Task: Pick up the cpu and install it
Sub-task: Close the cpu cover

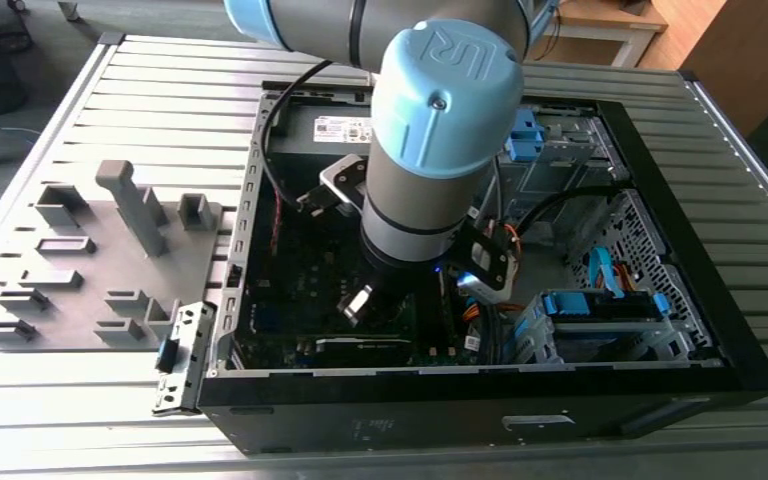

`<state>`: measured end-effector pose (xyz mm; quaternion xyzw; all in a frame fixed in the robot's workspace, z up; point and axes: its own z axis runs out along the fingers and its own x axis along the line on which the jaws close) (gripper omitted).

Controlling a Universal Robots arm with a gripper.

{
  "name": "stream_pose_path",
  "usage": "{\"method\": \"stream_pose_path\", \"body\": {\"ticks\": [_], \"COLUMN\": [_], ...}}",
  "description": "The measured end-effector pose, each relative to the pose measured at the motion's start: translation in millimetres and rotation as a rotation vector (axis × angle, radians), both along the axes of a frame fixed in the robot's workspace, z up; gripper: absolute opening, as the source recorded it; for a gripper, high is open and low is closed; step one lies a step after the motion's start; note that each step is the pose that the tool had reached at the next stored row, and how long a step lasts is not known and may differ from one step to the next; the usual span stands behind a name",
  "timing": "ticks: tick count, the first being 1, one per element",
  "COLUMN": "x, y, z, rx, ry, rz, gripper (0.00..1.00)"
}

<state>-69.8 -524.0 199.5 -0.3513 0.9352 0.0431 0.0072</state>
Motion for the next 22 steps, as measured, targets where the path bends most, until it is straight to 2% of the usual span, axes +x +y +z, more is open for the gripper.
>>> {"method": "stream_pose_path", "body": {"ticks": [8, 11, 13, 15, 17, 18, 20, 22], "x": [0.1, 0.1, 0.4, 1.1, 2.2, 2.7, 3.7, 4.1], "y": [2.1, 2.1, 2.1, 2.1, 2.1, 2.1, 2.1, 2.1], "z": [-0.5, -1.0, -1.1, -1.1, -1.0, -1.0, -0.4, 1.1], "rx": [-0.0002, -0.0044, -0.0115, -0.0252, -0.0418, -0.0476, -0.0535, -0.0546], "ry": [0.0, -0.0001, 0.0, 0.0, 0.0, 0.0, 0.0002, 0.0004], "rz": [0.0, 0.0, 0.0, 0.0, 0.0, 0.0, 0.0, 0.0], "gripper": [0.11, 0.11, 0.11, 0.11, 0.11, 0.11, 0.11, 0.11]}}
